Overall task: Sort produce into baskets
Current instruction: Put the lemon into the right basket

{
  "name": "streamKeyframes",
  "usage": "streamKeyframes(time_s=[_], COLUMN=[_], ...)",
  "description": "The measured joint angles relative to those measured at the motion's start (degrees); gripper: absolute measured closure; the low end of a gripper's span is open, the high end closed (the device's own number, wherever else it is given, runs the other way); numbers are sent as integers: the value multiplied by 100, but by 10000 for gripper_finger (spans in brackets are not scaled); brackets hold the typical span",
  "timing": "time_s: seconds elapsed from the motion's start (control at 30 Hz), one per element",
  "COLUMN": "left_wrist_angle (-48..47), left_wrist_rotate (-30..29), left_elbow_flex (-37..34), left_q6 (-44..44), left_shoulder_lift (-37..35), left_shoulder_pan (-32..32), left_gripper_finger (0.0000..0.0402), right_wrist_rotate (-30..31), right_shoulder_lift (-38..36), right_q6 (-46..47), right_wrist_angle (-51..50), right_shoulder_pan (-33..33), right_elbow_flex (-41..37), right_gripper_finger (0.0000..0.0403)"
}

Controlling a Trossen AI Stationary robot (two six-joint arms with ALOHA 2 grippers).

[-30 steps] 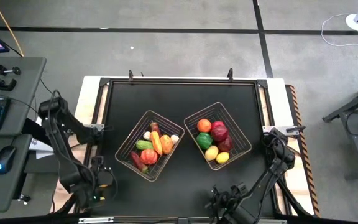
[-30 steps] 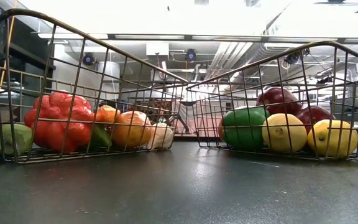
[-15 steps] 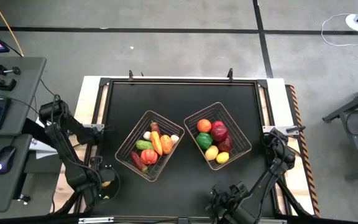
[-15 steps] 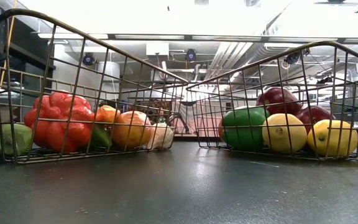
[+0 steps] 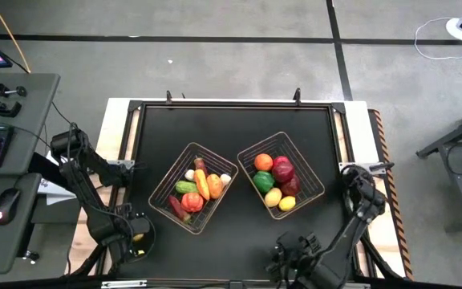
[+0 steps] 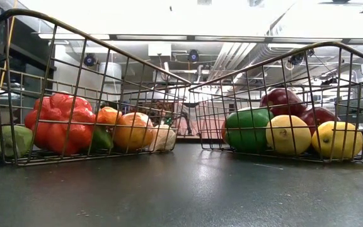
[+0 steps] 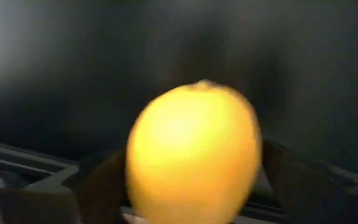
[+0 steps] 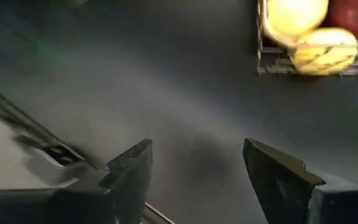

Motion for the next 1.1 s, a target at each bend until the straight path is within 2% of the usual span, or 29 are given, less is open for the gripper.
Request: streamKeyframes(time_s=[0.2,0.27,0.43,0.57,0.67,0.77,0.93,1.1], left_wrist_angle=[62,65,64,84,128,515,1737,2964], left_wrist_rotate=[24,46,-252,-1386,-2138,-2387,-2305,-1488], left_elbow_flex=[465,752,1736,2520,2985,3227,3296,3296], left_q6=[20,97,258,500,1414,2792,4714,5679], left_shoulder_lift=[-100,-239,-752,-1033,-977,-758,-287,256], left_shoulder_pan=[66,64,110,481,1116,2001,3584,4891], left_gripper_finger=[173,198,199,188,170,165,165,164], right_wrist_rotate=[798,1132,2117,2898,3433,3951,4604,4721], right_shoulder_lift=[-451,-632,-1069,-1357,-1507,-1603,-1625,-1625], right_q6=[139,142,-316,-867,-1216,-1498,-1666,-1641], right_wrist_angle=[1,-1,-1,-3,-1,-3,-3,3], right_shoulder_pan=[98,117,182,206,144,11,-293,-581], right_elbow_flex=[72,74,78,79,79,79,79,79], right_gripper_finger=[158,158,158,158,158,158,158,158])
